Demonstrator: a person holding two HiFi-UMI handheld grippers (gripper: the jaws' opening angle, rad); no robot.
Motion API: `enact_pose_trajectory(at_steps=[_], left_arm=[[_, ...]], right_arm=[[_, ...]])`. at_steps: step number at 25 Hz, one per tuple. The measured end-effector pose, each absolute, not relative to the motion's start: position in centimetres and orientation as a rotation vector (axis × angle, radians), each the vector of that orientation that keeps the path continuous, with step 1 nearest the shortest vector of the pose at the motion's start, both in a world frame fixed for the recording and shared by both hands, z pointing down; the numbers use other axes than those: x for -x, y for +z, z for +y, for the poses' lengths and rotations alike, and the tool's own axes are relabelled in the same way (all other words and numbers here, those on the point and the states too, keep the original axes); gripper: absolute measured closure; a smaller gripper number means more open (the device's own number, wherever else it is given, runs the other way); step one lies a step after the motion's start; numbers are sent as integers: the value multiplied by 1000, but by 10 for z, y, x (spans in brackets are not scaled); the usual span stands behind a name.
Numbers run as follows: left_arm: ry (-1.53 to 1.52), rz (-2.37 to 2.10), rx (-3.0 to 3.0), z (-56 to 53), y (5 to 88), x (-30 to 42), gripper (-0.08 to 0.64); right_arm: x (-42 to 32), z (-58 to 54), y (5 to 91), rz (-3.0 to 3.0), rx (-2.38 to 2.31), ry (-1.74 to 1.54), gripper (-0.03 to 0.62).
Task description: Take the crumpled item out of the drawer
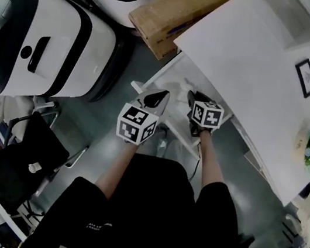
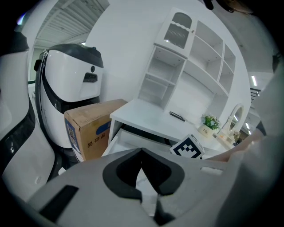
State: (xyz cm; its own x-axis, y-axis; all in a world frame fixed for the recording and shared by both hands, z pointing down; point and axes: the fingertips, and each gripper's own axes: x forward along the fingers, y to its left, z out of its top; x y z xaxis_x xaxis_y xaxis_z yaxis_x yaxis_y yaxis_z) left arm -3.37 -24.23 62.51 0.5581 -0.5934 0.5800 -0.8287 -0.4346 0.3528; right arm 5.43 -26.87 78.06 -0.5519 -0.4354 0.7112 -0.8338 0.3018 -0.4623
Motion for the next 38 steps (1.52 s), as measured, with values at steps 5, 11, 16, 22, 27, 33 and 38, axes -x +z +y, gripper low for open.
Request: enact_pose_trajectory(at_steps=[5,11,16,22,27,33,38], left_arm=[[473,-1097,-2226,-237,615,31,562],[446,-1094,-2270,-228,599,35,563],[420,-1093,-2317,-224,583,37,563],[352,-1121,-2367,-224,556,42,563],[322,-1140,-2410,-224,536,46,563],[292,-1181,-2464,-224,511,50,563],[264,-1221,-2516,-226,486,53,562]], right_arm=[[-59,-262,749,-2197,-1111,1093,540],[-64,-254,702,-2322,-1150,1043,540],[-64,-253,662,-2411,-1156,968,540],[-63,-250,616,-2505,-1169,868,541],[-66,-253,580,-2580,-1210,783,541],[-72,-255,534,-2662,-1268,683,541],[-84,-259,496,-2723,-1357,604,541]])
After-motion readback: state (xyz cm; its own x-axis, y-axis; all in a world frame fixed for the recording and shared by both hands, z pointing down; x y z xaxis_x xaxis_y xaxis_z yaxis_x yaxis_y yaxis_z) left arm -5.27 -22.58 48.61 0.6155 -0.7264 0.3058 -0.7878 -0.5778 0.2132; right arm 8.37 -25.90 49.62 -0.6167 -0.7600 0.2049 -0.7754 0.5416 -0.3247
